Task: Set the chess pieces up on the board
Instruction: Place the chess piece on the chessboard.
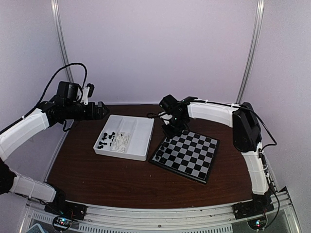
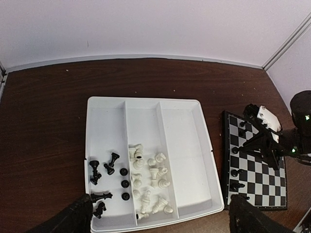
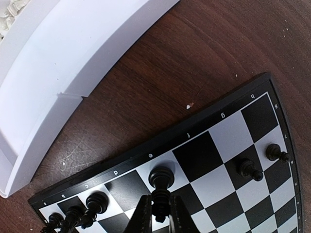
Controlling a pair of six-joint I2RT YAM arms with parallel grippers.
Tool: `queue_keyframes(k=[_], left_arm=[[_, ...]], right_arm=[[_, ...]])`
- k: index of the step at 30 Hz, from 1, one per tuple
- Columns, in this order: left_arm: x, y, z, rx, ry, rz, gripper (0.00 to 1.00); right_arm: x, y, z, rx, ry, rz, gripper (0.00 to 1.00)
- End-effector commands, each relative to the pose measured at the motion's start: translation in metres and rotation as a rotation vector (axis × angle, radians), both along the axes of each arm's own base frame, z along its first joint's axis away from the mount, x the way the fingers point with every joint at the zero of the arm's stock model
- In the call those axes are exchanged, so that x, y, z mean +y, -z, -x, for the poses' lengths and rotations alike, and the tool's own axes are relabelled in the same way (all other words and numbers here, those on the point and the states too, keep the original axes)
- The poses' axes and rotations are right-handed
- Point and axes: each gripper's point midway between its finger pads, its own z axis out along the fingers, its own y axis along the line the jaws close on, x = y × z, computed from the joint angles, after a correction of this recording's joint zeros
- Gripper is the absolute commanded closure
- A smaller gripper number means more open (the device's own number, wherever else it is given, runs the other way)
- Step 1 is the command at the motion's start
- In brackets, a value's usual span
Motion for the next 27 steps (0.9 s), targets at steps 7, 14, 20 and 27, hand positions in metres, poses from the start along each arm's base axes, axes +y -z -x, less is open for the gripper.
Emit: queue_keyframes(k=[7, 14, 20, 27], left_arm=[[0.002, -0.009, -0.007, -0.036, -0.003, -0.009, 0.02], [0.004, -0.003, -0.007, -0.035, -0.006, -0.032, 0.02], [0.012, 0.019, -0.01, 0.01, -0.042, -0.077, 0.02], [0.006, 0.06, -0.018, 0.157, 0.029, -0.189, 0.23]], right_arm=[[-0.002, -0.004, -0.002, -0.018, 0.004, 0.028, 0.77], [0.002, -0.026, -0.005, -0.056, 0.004, -0.013, 0.56], [0.005, -0.059, 0.002, -0.107, -0.021, -0.096, 0.56], [0.007, -0.111, 0.02, -0.178, -0.044, -0.269, 0.57]])
